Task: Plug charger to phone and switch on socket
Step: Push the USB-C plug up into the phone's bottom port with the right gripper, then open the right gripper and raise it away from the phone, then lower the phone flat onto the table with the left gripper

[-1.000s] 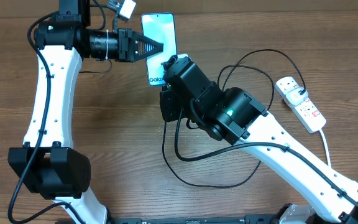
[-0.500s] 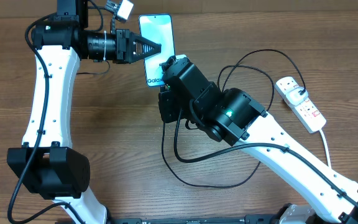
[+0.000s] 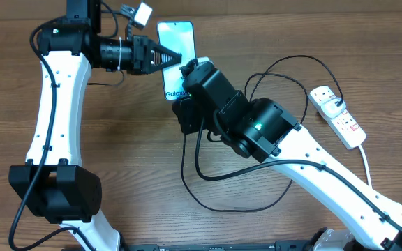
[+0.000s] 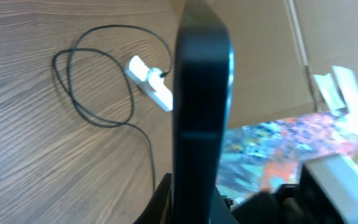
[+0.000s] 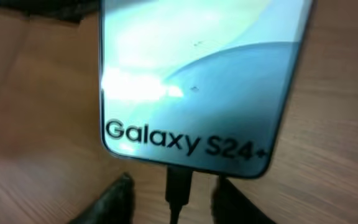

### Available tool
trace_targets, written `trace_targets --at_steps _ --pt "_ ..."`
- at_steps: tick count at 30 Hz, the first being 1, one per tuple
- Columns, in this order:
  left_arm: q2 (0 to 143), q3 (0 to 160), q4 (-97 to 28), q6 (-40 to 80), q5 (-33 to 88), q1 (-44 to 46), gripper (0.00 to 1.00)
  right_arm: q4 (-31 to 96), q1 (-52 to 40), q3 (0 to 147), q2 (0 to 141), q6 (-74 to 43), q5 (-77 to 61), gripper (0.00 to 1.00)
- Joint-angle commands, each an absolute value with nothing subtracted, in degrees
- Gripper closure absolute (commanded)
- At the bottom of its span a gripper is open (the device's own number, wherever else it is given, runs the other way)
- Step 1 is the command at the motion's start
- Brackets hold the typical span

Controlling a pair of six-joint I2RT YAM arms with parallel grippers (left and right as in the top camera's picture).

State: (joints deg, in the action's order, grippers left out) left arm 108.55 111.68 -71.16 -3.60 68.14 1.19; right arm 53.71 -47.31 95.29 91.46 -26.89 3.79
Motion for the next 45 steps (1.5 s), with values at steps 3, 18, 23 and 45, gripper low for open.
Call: trace_targets --at_steps 3,18,23,45 --pt "108.3 112.3 -72.1 -2.9 59.7 2.0 0.96 55.2 -46.6 97.3 90.1 -30.2 5.8 0.26" --pt "116.3 112.2 -77.7 -3.0 41.1 9.0 0.96 70.2 -30.8 97.2 87.5 -35.6 5.8 0.00" --pt "121.9 112.2 -76.7 -3.0 41.1 11.7 0.96 74.5 -24.9 97.2 87.5 -35.6 6.0 0.00" --pt "134.7 112.2 -70.0 4.8 42.2 12.6 0.96 76.6 -16.1 96.7 89.3 -36.3 5.9 0.00"
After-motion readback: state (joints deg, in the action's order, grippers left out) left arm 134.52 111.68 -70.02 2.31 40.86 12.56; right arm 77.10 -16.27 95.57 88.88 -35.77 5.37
